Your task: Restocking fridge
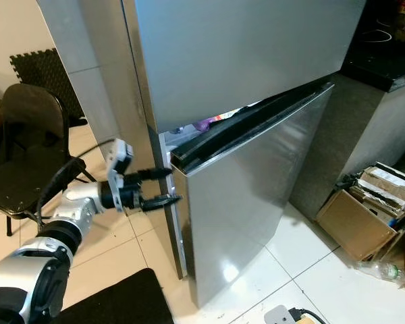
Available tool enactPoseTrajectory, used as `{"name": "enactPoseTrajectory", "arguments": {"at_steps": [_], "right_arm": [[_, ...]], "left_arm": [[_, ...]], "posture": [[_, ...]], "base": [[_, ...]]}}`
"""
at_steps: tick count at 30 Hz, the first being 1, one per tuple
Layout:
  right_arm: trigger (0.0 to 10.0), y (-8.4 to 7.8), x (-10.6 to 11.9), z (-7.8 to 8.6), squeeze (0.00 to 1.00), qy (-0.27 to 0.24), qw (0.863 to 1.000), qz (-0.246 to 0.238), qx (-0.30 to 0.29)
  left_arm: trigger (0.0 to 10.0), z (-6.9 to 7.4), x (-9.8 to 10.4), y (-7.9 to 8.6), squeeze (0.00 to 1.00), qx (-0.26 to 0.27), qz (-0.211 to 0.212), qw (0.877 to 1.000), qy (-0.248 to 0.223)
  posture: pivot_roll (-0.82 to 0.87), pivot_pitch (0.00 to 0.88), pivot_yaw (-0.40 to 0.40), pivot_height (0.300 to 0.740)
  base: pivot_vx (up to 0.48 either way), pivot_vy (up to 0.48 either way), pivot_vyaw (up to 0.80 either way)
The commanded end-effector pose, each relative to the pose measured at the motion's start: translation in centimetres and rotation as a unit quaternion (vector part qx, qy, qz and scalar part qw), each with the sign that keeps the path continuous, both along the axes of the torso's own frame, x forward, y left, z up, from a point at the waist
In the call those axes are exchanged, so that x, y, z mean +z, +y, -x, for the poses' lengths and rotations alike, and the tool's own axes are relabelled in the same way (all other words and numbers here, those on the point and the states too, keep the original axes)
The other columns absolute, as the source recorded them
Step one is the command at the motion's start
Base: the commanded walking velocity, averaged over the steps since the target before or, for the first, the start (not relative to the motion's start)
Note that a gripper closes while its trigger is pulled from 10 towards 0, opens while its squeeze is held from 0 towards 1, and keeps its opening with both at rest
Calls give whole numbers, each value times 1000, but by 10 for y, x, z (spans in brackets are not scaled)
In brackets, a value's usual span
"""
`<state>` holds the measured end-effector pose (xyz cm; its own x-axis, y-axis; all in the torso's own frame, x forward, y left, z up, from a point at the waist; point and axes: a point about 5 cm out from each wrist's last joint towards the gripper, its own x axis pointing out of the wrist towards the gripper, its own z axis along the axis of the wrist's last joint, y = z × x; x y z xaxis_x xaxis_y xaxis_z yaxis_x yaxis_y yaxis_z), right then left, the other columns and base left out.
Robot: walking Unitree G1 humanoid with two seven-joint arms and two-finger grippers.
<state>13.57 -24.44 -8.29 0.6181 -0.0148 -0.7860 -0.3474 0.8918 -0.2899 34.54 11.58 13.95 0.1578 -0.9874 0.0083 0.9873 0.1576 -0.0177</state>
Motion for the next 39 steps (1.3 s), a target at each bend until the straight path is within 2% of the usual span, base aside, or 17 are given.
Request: {"name": "enactPoseTrajectory", "arguments": {"at_steps": [1, 6, 14, 15, 19, 21, 22, 25, 26, 28, 29, 32, 34, 35, 37, 38, 39], "right_arm": [[10000, 3, -2, 1, 0, 4, 1000, 0, -3], [10000, 5, -2, -3, 0, 6, 1000, 3, -8], [10000, 9, -7, 3, 0, 28, 999, 11, -18], [10000, 10, -9, 6, 0, 35, 999, 13, -22], [10000, 11, -10, 8, 0, 40, 999, 15, -30], [10000, 11, -10, 7, 0, 41, 998, 14, -34], [10000, 11, -10, 7, 0, 41, 998, 14, -34], [10000, 12, -10, 5, 0, 43, 998, 15, -36], [10000, 12, -10, 5, 0, 43, 998, 15, -36], [10000, 12, -10, 3, 0, 44, 998, 16, -38], [10000, 12, -10, 3, 0, 44, 998, 16, -38], [10000, 7, -10, 5, 0, 51, 997, 27, -54], [10000, 4, -10, 8, 0, 57, 996, 33, -68], [10000, 4, -10, 8, 0, 57, 996, 33, -68], [10000, 0, -13, 16, 0, 71, 993, 38, -86], [10000, 0, -13, 16, 0, 71, 993, 38, -86], [10000, 0, -13, 18, 0, 76, 992, 39, -91]], "left_arm": [[10000, 6, -6, -10, 0, -29, -3, 1000, 9], [10000, 23, -34, -15, 0, -55, -25, 997, 47], [10000, 54, -91, -2, 0, 11, -58, 988, 140], [10000, 69, -115, 7, 0, 62, -78, 978, 184], [10000, 91, -142, 19, 0, 126, -94, 960, 231], [10000, 112, -164, 30, 0, 189, -106, 938, 271], [10000, 112, -164, 30, 0, 189, -106, 938, 271], [10000, 137, -187, 45, 0, 282, -123, 894, 324], [10000, 137, -187, 45, 0, 282, -123, 894, 324], [10000, 147, -197, 51, 0, 322, -138, 872, 342], [10000, 147, -197, 51, 0, 322, -138, 872, 342], [10000, 169, -213, 64, 0, 393, -168, 821, 378], [10000, 179, -218, 68, 0, 411, -180, 803, 391], [10000, 179, -218, 68, 0, 411, -180, 803, 391], [10000, 197, -227, 75, 0, 441, -201, 769, 417], [10000, 197, -227, 75, 0, 441, -201, 769, 417], [10000, 203, -230, 78, 0, 454, -207, 754, 428]], "posture": [[-161, 50, 56, 740], [-152, 24, 65, 740], [-137, 0, 69, 740], [-123, 0, 69, 740], [-121, 0, 71, 740], [-113, 0, 67, 740], [-113, 0, 67, 740], [-101, 0, 61, 740], [-101, 0, 61, 740], [-101, 0, 63, 740], [-101, 0, 63, 740], [-97, 0, 67, 740], [-89, 0, 72, 740], [-89, 0, 72, 740], [-74, 0, 69, 740], [-74, 0, 69, 740], [-73, 0, 69, 740]], "base": [[0, 0, 0], [0, 0, 0], [0, 0, 0], [0, 0, 0], [0, 0, 0], [0, 0, 0], [0, 0, 0], [0, 0, 0], [0, 0, 0], [0, 0, 0], [0, 0, 0], [0, 0, 0], [0, 0, 0], [0, 0, 0], [0, 0, 0], [0, 0, 0], [0, 0, 0]]}}
